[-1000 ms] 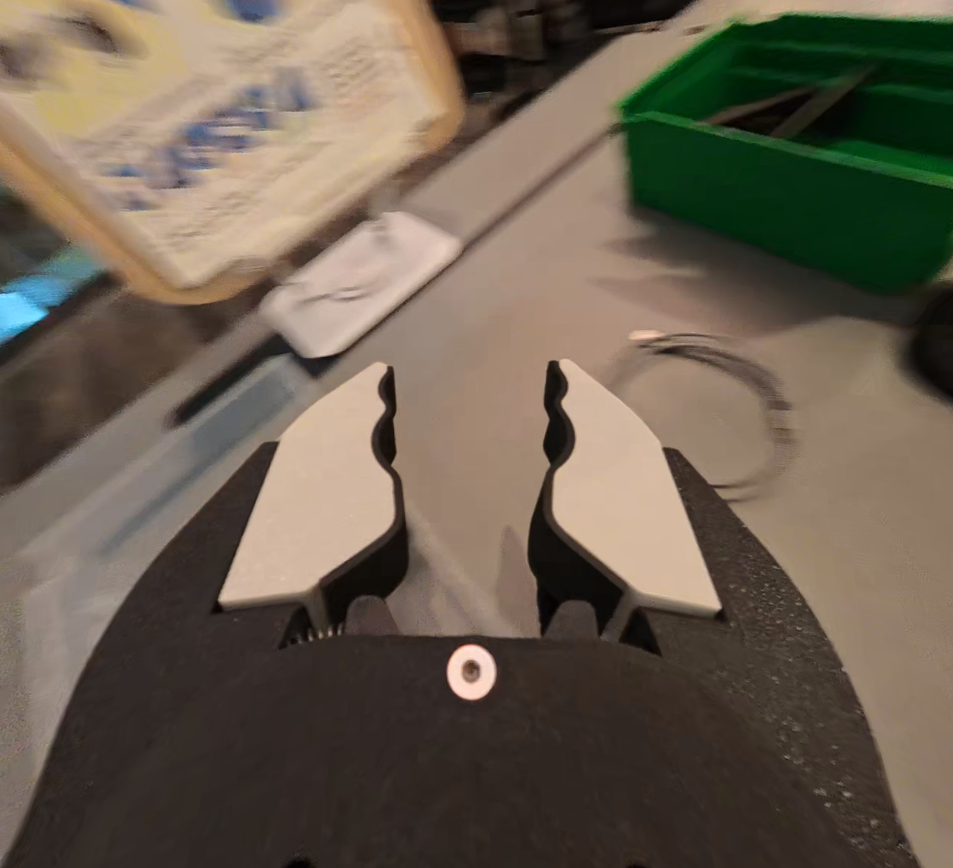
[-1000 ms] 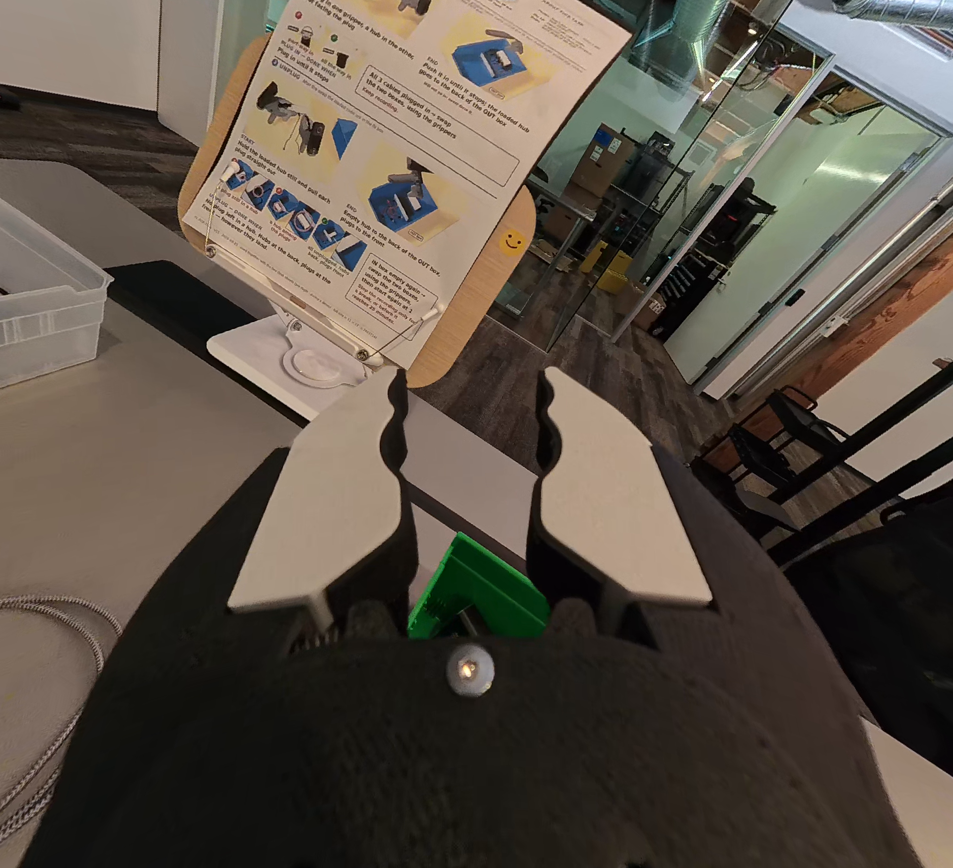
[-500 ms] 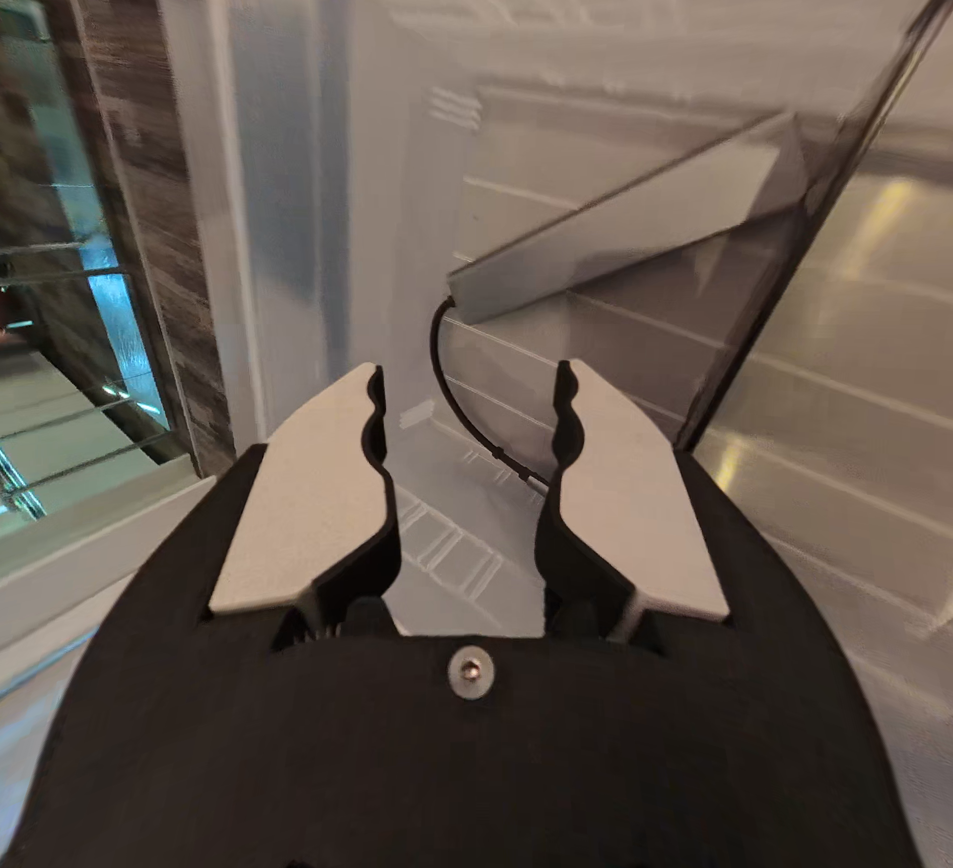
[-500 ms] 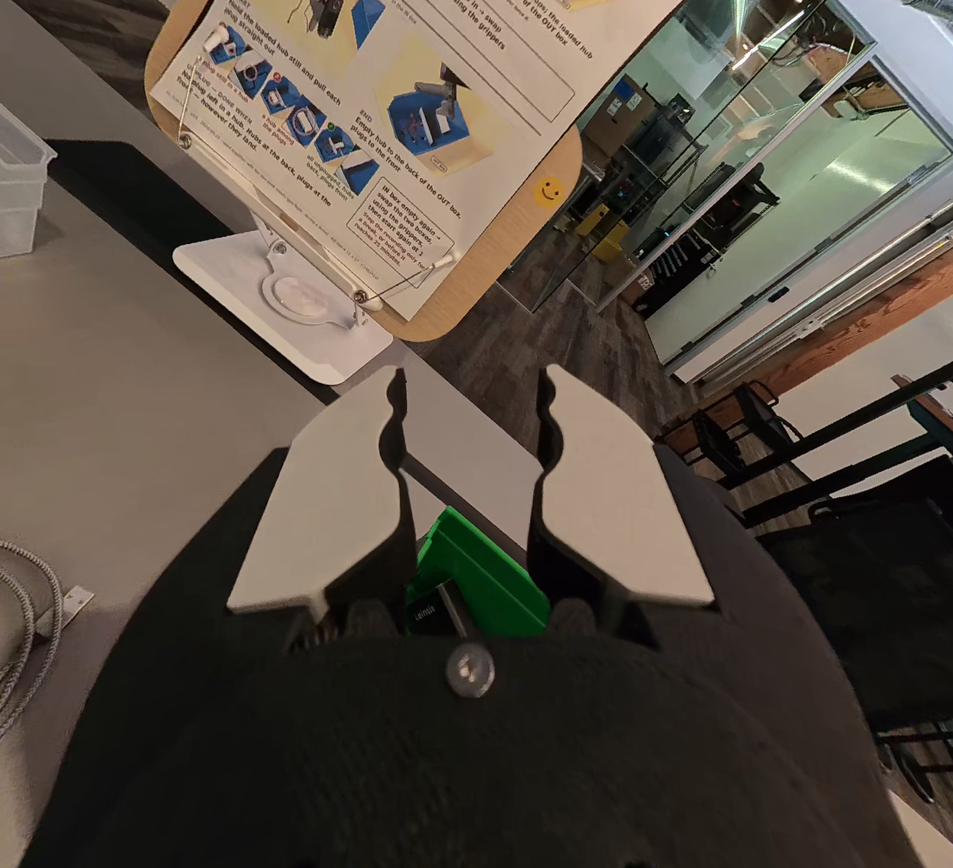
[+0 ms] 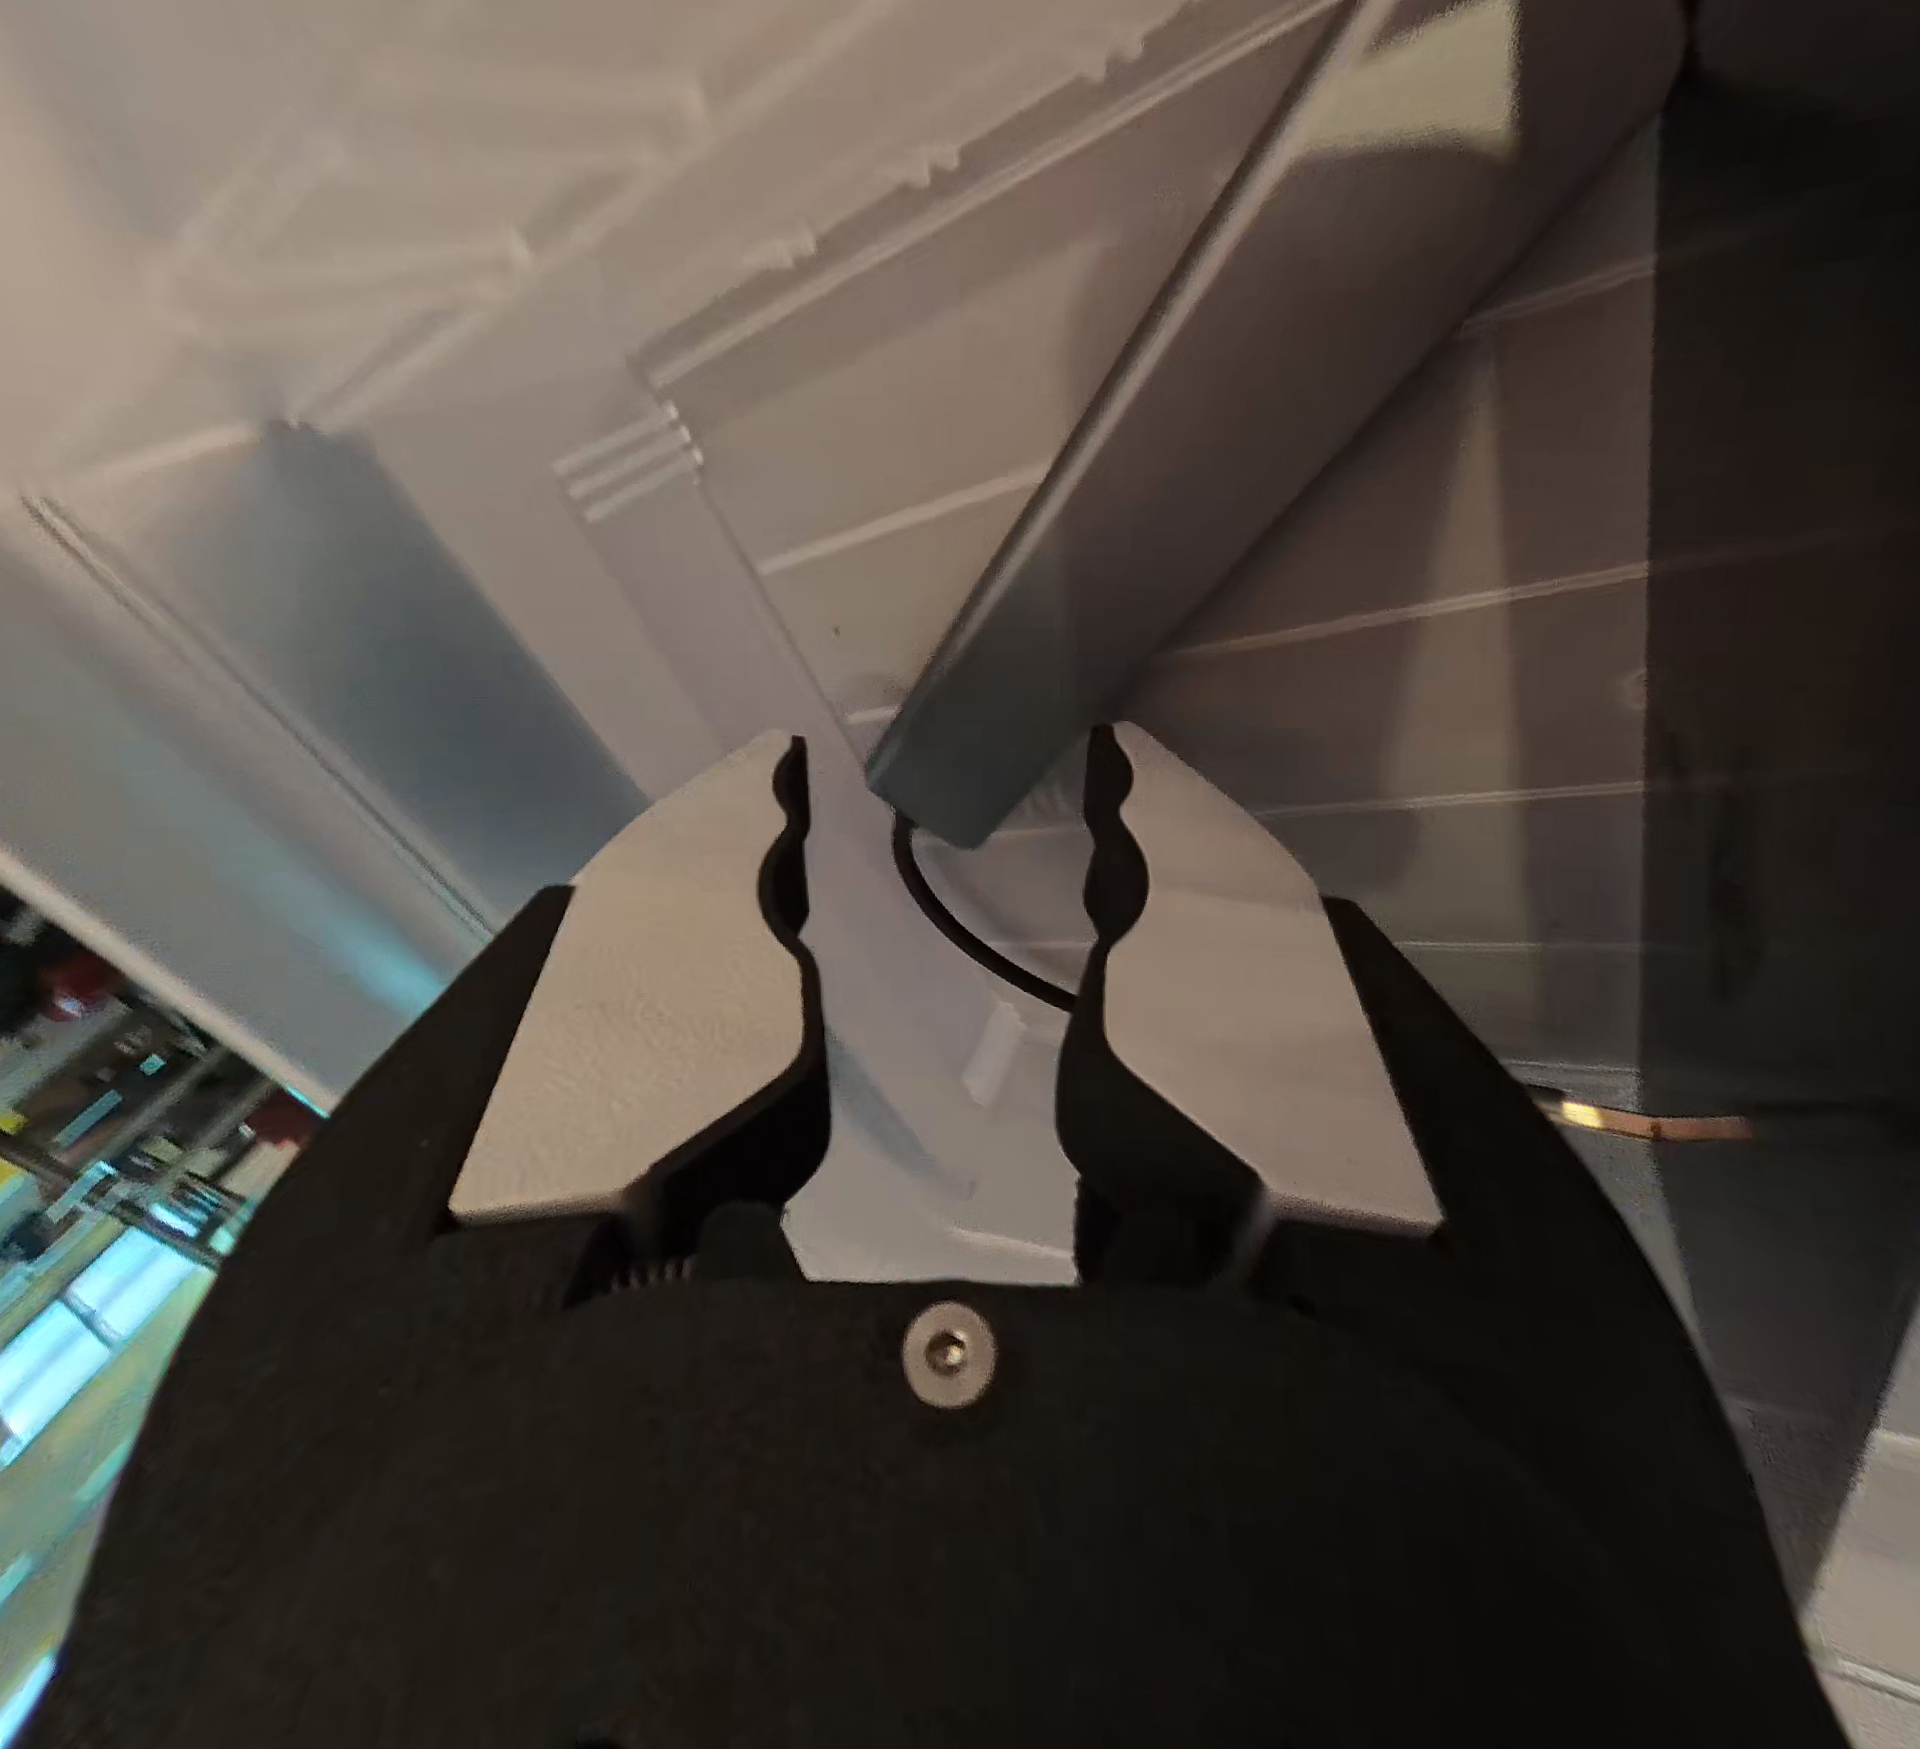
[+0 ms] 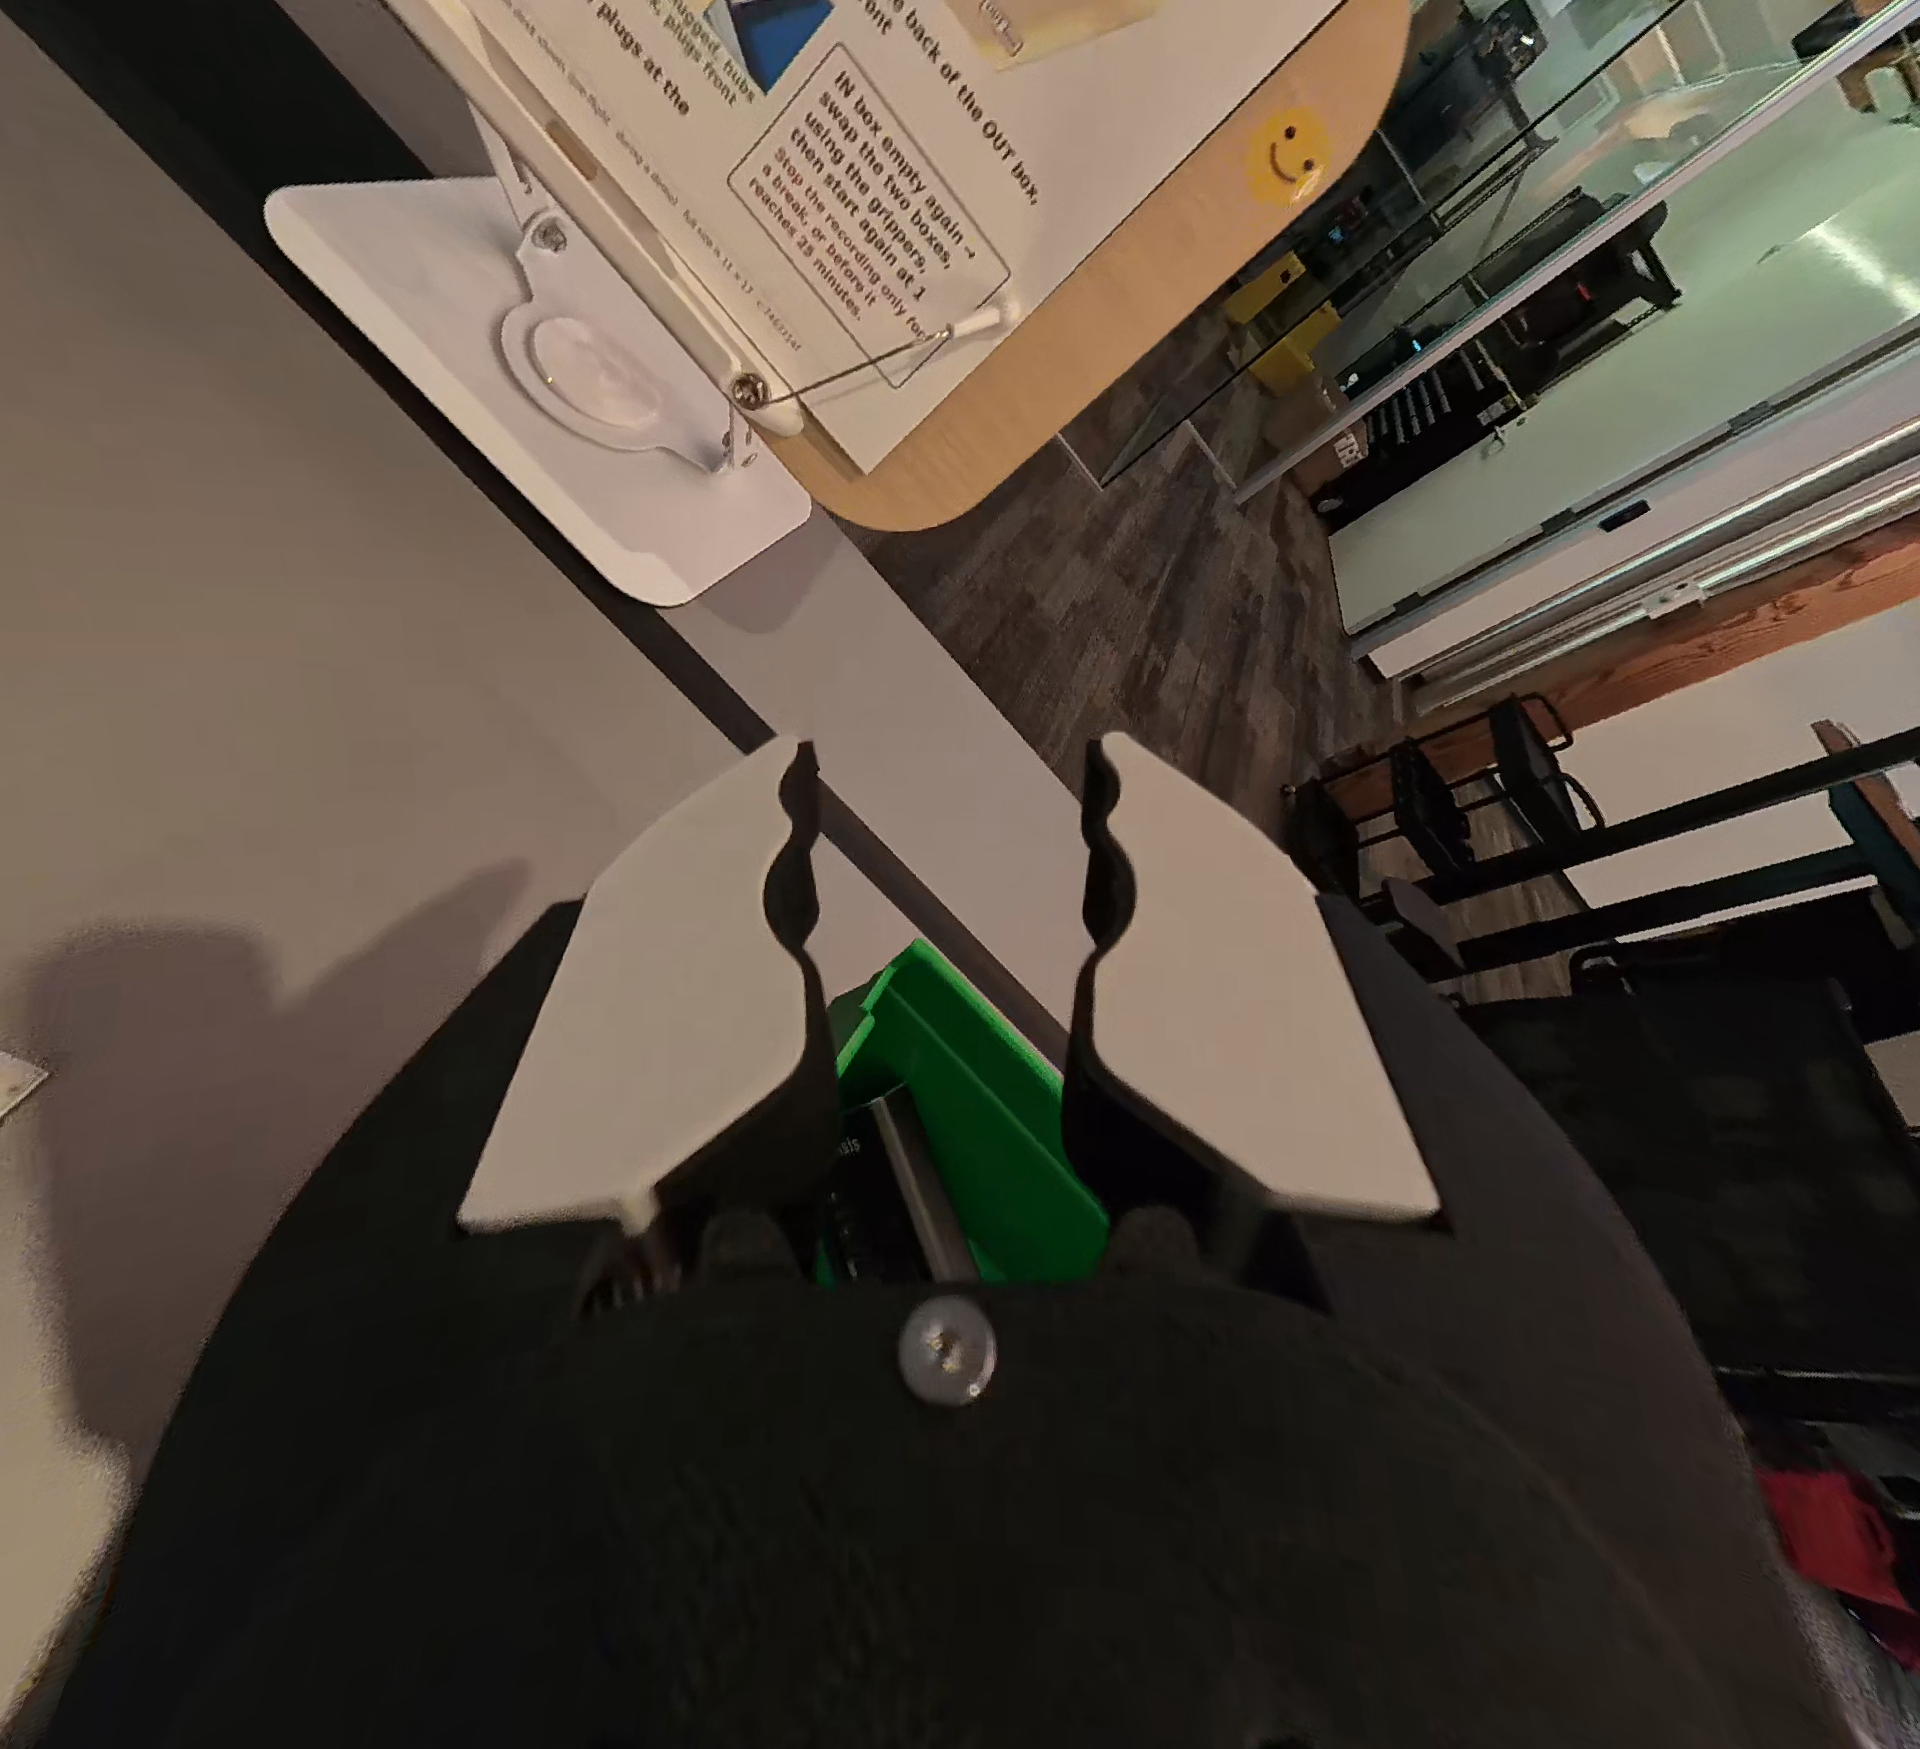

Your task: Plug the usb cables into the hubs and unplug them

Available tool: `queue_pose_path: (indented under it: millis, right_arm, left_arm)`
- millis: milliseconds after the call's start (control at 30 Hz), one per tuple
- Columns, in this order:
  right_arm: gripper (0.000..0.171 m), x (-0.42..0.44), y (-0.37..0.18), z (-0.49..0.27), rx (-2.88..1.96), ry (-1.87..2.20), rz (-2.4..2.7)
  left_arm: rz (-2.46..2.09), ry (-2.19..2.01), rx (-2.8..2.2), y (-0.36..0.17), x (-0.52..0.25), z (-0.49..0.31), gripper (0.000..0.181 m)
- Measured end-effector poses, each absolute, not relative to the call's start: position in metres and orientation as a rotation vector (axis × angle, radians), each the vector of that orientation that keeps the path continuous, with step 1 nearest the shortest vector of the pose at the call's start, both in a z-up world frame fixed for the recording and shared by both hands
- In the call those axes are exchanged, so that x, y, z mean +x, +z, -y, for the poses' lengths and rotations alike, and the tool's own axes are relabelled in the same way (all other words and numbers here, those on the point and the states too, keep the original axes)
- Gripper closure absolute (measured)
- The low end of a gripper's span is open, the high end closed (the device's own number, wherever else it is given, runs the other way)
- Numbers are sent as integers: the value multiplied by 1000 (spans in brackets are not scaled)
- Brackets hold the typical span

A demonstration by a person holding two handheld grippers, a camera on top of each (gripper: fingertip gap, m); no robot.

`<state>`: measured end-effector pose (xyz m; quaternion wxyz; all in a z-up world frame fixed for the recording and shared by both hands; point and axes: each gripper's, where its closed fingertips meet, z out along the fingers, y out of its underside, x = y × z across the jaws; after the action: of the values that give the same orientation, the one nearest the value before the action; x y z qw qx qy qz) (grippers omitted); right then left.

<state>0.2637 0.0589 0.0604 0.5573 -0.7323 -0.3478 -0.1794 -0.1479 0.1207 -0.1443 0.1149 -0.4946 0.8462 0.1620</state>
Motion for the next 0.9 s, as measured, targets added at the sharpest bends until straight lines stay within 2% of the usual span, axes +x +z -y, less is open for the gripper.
queue_pose_path:
  millis: [33, 100, 167, 467, 633, 667, 733, 900]
  right_arm:
    - [121, 264, 56, -61, -1740, -432, 828]
    - [121, 264, 49, -65, -1764, -438, 837]
    - [121, 264, 42, -69, -1783, -445, 846]
    - [122, 253, 28, -72, -1806, -436, 907]
    - [124, 252, 33, -69, -1794, -411, 909]
    - [124, 251, 34, -68, -1789, -402, 905]
    - [124, 250, 37, -67, -1780, -391, 903]
    - [125, 247, 42, -61, -1766, -375, 916]
  left_arm:
    - [-2511, 463, -1411, -145, -146, -121, 130]
    - [-2596, 399, -1352, -147, -145, -119, 134]
    - [-2688, 336, -1296, -150, -148, -112, 151]
    - [-2785, 382, -1195, -151, -148, -111, 152]
    - [-2672, 469, -1338, -149, -153, -113, 152]
    - [-2650, 507, -1372, -148, -156, -113, 156]
    - [-2634, 570, -1405, -137, -164, -110, 181]
    - [-2474, 558, -1578, -115, -168, -107, 181]
